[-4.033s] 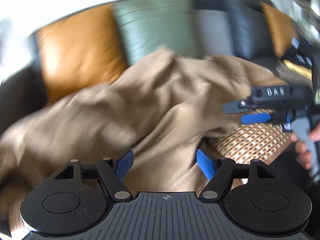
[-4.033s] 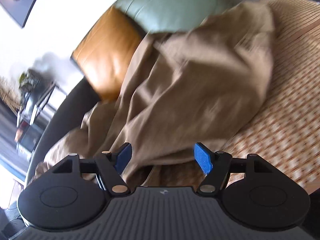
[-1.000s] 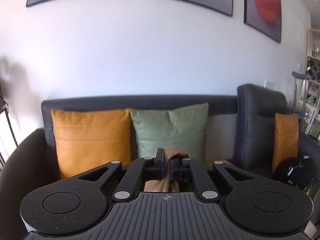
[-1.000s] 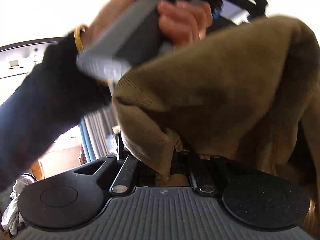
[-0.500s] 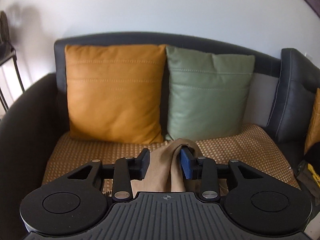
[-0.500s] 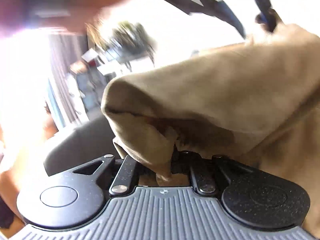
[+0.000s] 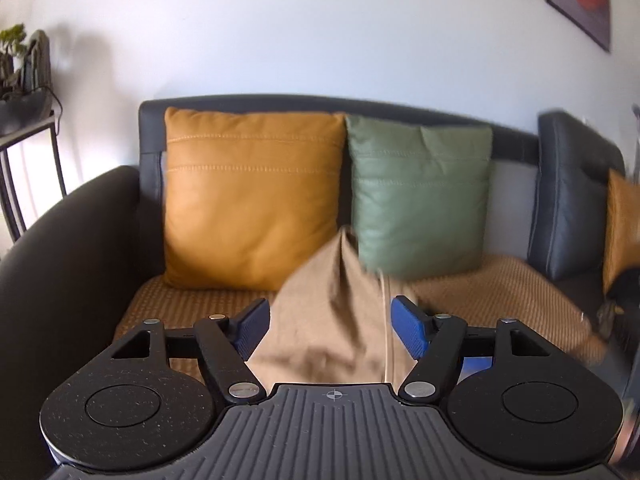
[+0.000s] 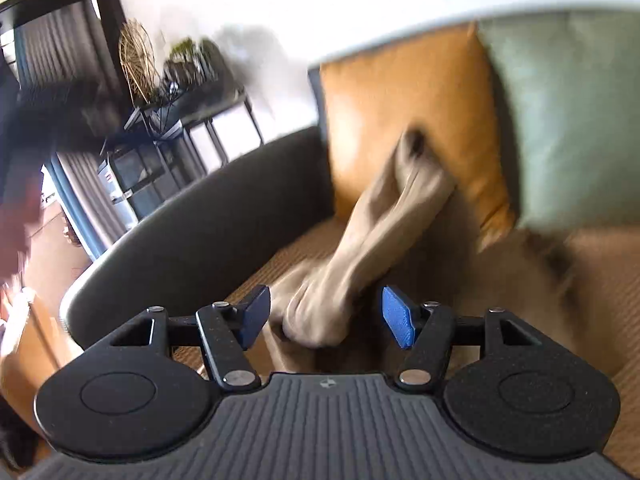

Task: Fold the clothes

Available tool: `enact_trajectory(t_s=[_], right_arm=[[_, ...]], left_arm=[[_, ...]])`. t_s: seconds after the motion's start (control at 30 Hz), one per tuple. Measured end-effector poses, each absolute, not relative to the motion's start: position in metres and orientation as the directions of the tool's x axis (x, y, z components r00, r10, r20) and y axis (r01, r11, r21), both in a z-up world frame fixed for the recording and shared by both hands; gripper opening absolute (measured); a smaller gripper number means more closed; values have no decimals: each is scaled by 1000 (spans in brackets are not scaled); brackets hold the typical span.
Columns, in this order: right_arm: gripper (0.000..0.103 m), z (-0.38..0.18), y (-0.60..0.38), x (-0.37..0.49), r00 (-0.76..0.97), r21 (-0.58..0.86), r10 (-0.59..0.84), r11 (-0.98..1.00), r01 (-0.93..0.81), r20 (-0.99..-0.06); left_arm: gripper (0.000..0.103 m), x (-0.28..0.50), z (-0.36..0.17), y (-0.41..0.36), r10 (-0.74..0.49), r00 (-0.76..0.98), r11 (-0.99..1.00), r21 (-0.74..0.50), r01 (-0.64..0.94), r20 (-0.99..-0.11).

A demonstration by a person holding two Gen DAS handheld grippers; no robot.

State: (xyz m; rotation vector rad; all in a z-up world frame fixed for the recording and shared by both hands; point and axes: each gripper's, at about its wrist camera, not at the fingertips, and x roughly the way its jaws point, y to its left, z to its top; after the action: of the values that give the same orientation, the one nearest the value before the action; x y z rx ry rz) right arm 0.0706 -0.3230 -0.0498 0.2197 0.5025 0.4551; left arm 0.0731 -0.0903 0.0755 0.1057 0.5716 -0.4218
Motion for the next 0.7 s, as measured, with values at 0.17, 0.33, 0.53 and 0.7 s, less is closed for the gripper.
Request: enact_trajectory(t_s=[0.17,0.33,0.53,0.7], right_arm=[[70,-30,-315,75,844,154,339,941,-302,-416],[70,-44,-323,91,832,46,256,962,-269,-493],[70,-84,-332,106,810,96,246,968,-231,-533],[70,-96,-332,120,798,111,246,969,-222,-551]], left_arm=[[79,45,5,-108,-272,726,898,106,428,-632],[81,48,-39,-139,-228,710,859,206,469,-666],[85,71,-68,-158,-215,674,845,211,491,-706],[13,93,-82,-139,-172,658,896,161,413,-733]])
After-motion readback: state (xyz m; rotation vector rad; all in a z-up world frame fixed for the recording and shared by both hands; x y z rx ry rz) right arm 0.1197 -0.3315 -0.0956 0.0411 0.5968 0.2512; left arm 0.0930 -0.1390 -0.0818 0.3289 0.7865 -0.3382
